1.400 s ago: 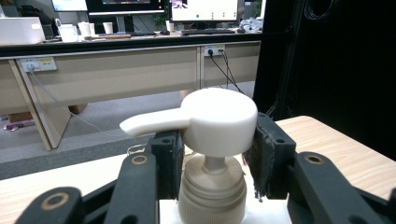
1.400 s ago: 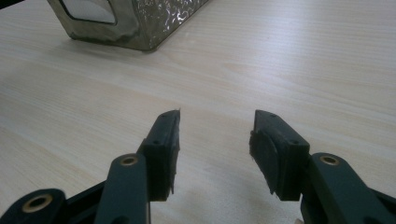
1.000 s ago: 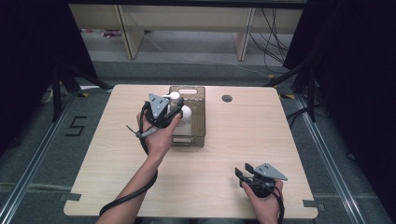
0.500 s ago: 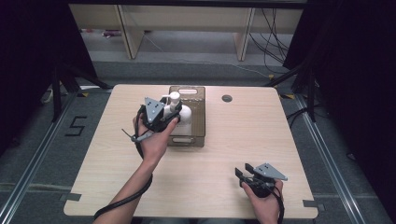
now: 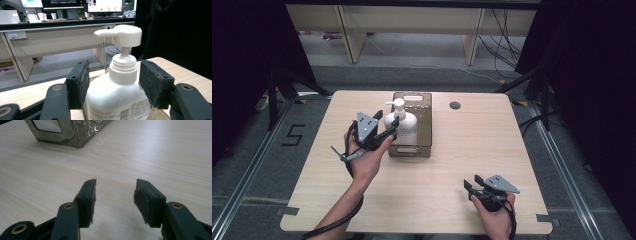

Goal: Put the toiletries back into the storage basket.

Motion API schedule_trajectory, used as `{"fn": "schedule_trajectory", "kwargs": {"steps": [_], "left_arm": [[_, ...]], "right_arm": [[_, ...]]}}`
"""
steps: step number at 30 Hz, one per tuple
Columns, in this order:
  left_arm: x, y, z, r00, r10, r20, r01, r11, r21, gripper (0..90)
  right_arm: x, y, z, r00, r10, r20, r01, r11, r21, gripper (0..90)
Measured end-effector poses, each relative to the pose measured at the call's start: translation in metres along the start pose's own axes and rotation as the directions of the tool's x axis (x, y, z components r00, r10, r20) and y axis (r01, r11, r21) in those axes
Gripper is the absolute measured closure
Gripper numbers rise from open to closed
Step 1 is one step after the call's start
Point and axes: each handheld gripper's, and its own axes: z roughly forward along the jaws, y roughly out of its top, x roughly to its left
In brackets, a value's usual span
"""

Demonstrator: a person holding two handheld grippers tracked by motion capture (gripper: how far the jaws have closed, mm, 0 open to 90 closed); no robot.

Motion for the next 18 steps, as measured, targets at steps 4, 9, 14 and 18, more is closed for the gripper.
{"fn": "schedule_trajectory", "kwargs": {"steps": [4, 9, 14, 18], "left_arm": [[0.003, -0.002, -0.005, 1.0, 0.009, 0.005, -0.009, 1.0, 0.004, 40.5], [0.006, -0.007, -0.012, 0.9995, 0.02, 0.024, -0.02, 0.9997, 0.011, 40.5], [0.013, -0.013, -0.022, 0.9991, 0.032, 0.026, -0.032, 0.9994, 0.01, 40.3], [0.017, -0.016, -0.026, 0.999, 0.038, 0.023, -0.038, 0.9993, 0.005, 40.2]], "right_arm": [[0.0, 0.0, 0.0, 1.0, 0.001, 0.001, -0.001, 1.0, -0.001, 51.8], [0.0, 0.0, -0.001, 1.0, 0.004, 0.004, -0.004, 1.0, 0.007, 51.7], [0.0, 0.0, 0.0, 1.0, -0.001, 0.005, 0.001, 1.0, 0.001, 51.7], [0.0, 0.0, -0.001, 1.0, 0.005, 0.005, -0.005, 1.0, 0.005, 51.7]]}}
